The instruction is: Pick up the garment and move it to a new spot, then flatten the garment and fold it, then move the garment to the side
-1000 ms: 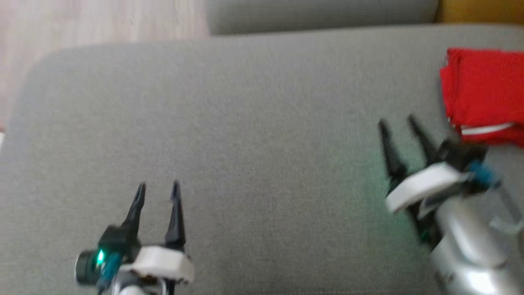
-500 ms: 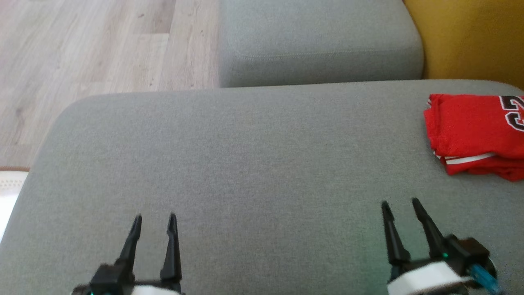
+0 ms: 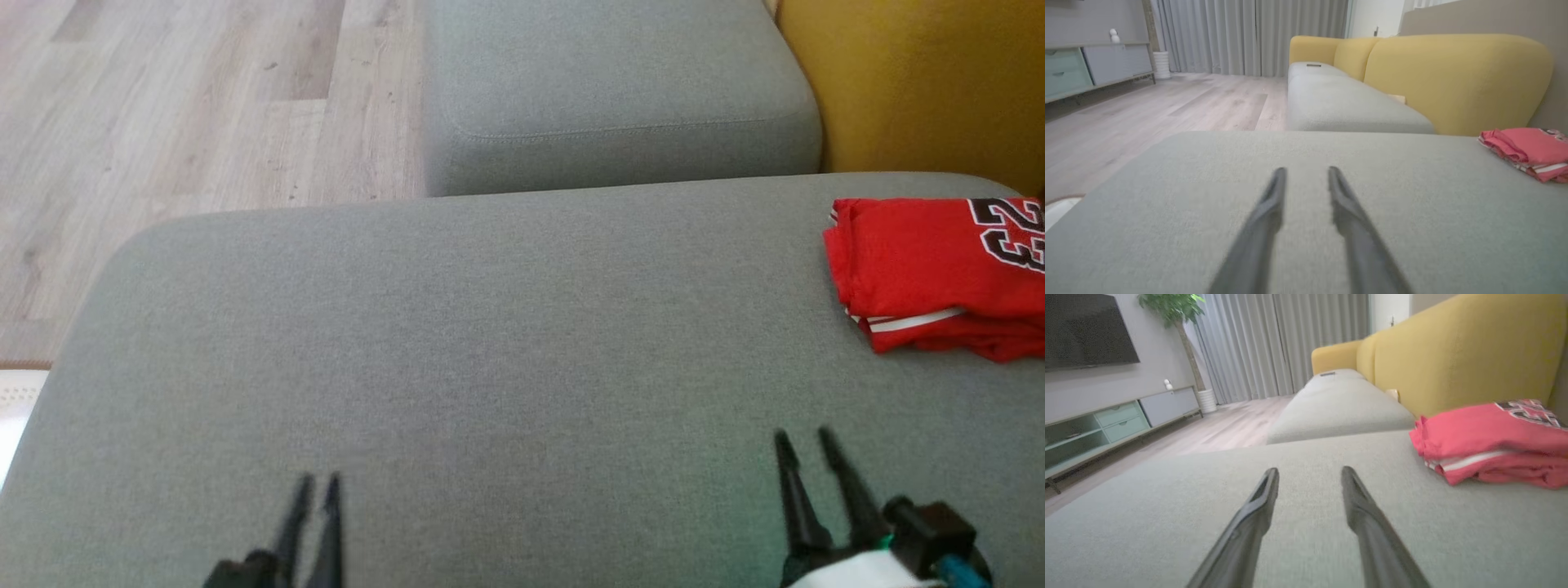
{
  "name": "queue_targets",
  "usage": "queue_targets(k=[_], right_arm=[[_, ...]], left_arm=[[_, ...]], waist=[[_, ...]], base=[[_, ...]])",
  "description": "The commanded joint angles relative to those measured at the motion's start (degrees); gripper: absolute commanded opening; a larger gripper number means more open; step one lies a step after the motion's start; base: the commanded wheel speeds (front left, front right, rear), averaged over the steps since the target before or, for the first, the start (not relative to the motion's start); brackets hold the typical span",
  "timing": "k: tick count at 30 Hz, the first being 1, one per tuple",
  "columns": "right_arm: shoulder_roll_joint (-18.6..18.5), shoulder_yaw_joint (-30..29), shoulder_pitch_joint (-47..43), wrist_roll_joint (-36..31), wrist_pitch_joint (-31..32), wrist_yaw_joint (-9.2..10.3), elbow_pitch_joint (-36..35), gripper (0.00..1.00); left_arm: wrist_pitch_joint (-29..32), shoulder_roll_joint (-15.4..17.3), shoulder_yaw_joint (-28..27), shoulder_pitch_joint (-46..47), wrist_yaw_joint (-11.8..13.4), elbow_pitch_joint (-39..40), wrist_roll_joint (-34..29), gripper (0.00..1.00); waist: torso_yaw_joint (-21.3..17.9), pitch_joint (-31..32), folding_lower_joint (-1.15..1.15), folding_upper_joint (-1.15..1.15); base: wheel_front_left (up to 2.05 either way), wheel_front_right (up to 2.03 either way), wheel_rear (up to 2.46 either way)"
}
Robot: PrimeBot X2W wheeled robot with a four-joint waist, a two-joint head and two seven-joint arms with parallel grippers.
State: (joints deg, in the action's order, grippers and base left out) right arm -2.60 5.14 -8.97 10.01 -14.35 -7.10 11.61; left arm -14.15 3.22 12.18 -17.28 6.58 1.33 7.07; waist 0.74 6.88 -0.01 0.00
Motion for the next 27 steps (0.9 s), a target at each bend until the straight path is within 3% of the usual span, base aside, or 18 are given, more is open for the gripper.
queue_targets(k=[1, 27], right_arm=[[0.00, 0.05, -0.22, 0.09, 0.05, 0.01, 1.08, 0.00], [-0.91, -1.10, 2.46, 17.41, 3.28, -0.07, 2.29, 0.00]], left_arm=[[0.02, -0.02, 0.12, -0.30, 0.00, -1.05, 0.09, 0.00], [3.04, 0.90, -2.28, 4.07, -2.78, -5.02, 18.19, 0.00]], waist=[[-0.01, -0.01, 0.01, 0.00], [-0.16, -1.41, 0.01, 0.00]], base=[[0.00, 0.00, 0.00], [0.00, 0.00, 0.00]])
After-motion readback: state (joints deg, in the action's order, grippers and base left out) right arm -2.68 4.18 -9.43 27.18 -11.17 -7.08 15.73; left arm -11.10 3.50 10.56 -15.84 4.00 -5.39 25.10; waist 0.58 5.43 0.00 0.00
